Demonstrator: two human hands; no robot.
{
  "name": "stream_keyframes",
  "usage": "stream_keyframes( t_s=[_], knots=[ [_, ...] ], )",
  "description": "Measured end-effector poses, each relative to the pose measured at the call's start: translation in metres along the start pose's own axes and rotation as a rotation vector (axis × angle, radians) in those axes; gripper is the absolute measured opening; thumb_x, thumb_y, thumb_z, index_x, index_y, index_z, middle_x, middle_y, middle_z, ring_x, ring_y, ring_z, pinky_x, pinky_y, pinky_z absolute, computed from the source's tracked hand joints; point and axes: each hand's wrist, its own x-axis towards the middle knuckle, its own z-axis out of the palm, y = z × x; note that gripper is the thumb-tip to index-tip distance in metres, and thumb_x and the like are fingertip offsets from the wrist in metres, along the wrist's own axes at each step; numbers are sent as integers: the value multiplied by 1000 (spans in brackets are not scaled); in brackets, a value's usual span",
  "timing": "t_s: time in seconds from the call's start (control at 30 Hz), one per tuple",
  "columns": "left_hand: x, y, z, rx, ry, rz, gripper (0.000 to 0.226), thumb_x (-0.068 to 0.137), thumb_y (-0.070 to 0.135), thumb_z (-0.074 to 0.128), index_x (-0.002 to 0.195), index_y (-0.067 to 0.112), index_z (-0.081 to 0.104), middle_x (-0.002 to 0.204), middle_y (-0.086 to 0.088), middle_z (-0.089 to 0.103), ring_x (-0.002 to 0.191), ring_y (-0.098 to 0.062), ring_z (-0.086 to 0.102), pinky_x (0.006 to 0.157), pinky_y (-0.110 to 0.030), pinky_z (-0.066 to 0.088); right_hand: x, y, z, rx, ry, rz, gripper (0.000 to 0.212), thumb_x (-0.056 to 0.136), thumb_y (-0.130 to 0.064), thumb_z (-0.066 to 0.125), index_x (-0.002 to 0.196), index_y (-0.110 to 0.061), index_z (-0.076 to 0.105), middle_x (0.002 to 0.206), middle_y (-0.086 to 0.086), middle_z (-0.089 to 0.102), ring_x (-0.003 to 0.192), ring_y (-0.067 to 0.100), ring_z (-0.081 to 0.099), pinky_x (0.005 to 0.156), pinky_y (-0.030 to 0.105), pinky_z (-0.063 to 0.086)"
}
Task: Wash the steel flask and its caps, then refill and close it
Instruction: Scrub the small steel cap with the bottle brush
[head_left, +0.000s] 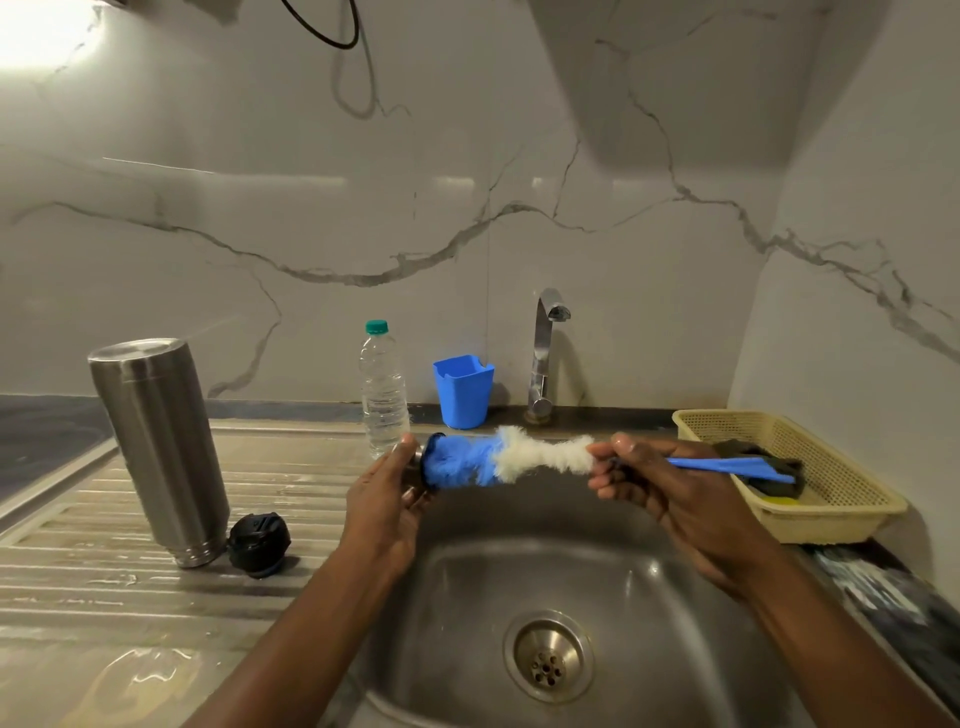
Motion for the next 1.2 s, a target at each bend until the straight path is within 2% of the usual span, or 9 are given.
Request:
stream_keyframes(
  t_s=[0.23,0.37,0.47,0.53,0.63,0.77,0.97,1.07,1.2],
  knots=[
    [-2,-5,1,11,-14,-17,17,100,21,69,107,6,69,102,-15,75,94,-27,73,90,-41,58,-1,5,7,-113,-84,19,31,94,-23,62,110,-2,78,99,23,77,93,33,76,83,33,64],
    [0,-5,0,6,-22,-4,21,99,23,70,110,6,71,107,-17,75,98,-28,74,84,-39,60,0,-6,-3,-42,-65,6,30,93,-21,62,107,-1,79,98,25,76,90,33,75,81,33,64],
    [-4,-13,4,7,-39,-59,22,99,24,70,110,5,71,113,-21,76,108,-33,73,101,-48,57,-1,7,4,-141,-132,45,31,95,-24,61,111,-3,78,99,22,77,95,34,75,84,33,63],
    [-2,-9,2,-23,-11,-46,21,98,24,70,108,5,71,110,-20,75,111,-35,71,106,-50,55,0,9,2,-174,-144,54,30,97,-23,61,111,-4,79,100,22,77,96,35,75,86,35,63],
    [1,-3,-2,-57,3,-18,21,98,24,70,106,5,71,106,-18,74,111,-34,69,107,-50,52,3,2,-12,-148,-71,43,27,98,-21,62,105,-5,81,96,24,77,92,37,75,83,36,63],
    [-2,-13,2,-2,-50,-68,23,97,25,72,111,7,71,117,-22,75,115,-35,71,109,-51,53,2,11,-5,-257,-46,15,27,98,-24,62,106,-7,81,94,19,78,91,36,76,85,41,64],
    [3,-7,1,-52,14,-34,21,98,24,71,108,5,70,113,-21,73,110,-34,71,105,-50,55,-1,0,-10,-133,17,30,28,93,-22,64,100,-2,81,92,25,76,85,34,74,75,32,64],
    [3,-7,-1,-126,47,-44,23,99,21,71,111,2,69,108,-21,70,107,-35,69,101,-50,57,1,-16,-9,-109,54,-29,27,93,-21,63,96,-1,82,90,28,74,79,32,72,70,30,63],
    [7,-8,-2,-161,63,-49,26,98,20,72,115,1,69,114,-21,68,109,-33,69,96,-46,59,8,-38,-3,-106,159,-121,27,99,-18,61,91,-3,81,84,28,73,70,29,70,65,28,62]
  ],
)
